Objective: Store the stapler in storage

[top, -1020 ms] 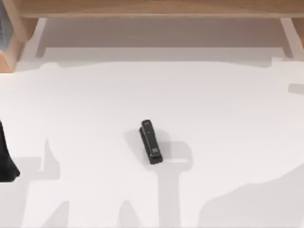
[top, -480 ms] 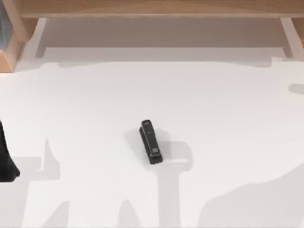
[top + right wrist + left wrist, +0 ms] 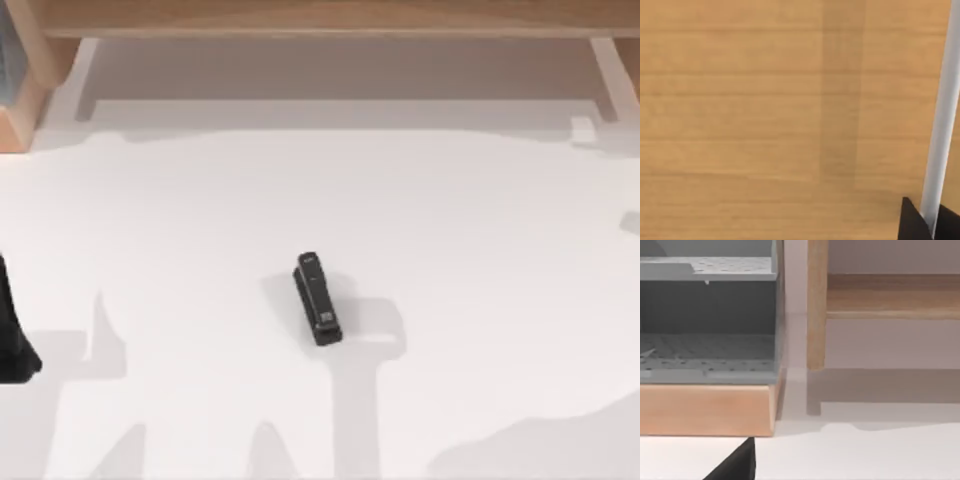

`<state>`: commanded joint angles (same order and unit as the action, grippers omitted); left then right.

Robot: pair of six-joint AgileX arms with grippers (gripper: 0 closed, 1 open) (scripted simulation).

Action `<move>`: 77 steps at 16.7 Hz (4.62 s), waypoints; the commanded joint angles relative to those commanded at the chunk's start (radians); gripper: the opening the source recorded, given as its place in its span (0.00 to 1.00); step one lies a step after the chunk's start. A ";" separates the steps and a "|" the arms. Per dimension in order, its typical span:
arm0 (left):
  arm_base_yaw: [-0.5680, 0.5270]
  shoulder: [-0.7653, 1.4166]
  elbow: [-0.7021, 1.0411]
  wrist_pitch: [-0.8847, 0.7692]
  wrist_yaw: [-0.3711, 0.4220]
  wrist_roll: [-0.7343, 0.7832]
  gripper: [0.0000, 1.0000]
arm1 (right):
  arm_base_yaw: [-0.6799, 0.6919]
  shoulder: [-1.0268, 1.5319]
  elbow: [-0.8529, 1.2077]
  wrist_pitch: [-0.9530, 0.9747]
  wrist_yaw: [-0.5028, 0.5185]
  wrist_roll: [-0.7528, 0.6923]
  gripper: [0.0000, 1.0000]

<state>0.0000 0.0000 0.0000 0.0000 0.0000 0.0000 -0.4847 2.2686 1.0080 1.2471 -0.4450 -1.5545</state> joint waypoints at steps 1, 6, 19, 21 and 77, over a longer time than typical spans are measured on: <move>0.000 0.000 0.000 0.000 0.000 0.000 1.00 | -0.008 -0.016 -0.034 0.020 -0.009 0.000 0.00; 0.000 0.000 0.000 0.000 0.000 0.000 1.00 | -0.021 -0.037 -0.073 0.051 -0.021 0.000 0.00; 0.000 0.000 0.000 0.000 0.000 0.000 1.00 | -0.106 -0.134 -0.313 0.194 -0.108 0.002 0.00; 0.000 0.000 0.000 0.000 0.000 0.000 1.00 | -0.103 -0.130 -0.307 0.192 -0.105 0.002 0.00; 0.000 0.000 0.000 0.000 0.000 0.000 1.00 | 0.169 -0.444 -0.538 -0.121 -0.315 0.311 1.00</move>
<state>0.0000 0.0000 0.0000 0.0000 0.0000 0.0000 -0.3161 1.8250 0.4701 1.1263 -0.7596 -1.2435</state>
